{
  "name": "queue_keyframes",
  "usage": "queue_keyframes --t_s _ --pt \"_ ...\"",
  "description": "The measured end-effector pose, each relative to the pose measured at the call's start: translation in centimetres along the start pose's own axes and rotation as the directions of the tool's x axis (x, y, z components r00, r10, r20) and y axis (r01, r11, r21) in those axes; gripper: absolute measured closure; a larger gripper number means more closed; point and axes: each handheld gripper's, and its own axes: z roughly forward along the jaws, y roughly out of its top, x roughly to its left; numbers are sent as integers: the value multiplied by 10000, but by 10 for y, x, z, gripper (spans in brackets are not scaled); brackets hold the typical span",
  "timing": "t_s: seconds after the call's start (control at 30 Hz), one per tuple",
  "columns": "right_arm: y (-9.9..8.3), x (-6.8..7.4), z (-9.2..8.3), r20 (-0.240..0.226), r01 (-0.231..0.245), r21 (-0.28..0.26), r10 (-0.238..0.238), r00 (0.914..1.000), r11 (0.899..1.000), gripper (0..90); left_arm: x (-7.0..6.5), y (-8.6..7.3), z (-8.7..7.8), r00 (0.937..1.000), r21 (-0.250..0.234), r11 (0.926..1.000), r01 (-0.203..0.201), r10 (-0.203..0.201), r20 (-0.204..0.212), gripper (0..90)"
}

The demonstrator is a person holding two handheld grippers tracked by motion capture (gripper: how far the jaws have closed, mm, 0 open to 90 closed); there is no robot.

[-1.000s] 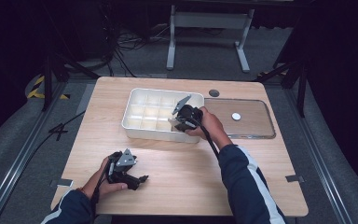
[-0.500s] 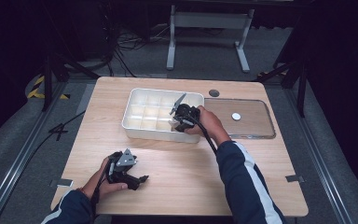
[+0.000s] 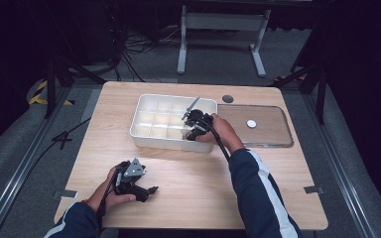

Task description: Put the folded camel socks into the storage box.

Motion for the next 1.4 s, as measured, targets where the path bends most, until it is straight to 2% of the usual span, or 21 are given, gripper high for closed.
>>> queue_keyframes --t_s 0.43,0.93,1.4 --pt "-9 -1 -1 -142 -269 -526 262 9996 9983 729 0 0 0 10000 8 10000 8 -8 -1 115" --pt "-12 4 -4 153 -273 -856 287 9995 9960 686 0 0 0 10000 -2 10000 4 -4 -2 115" --pt "-17 0 -17 257 -596 -1331 636 9976 9893 615 0 0 0 10000 0 10000 12 -12 -8 115"
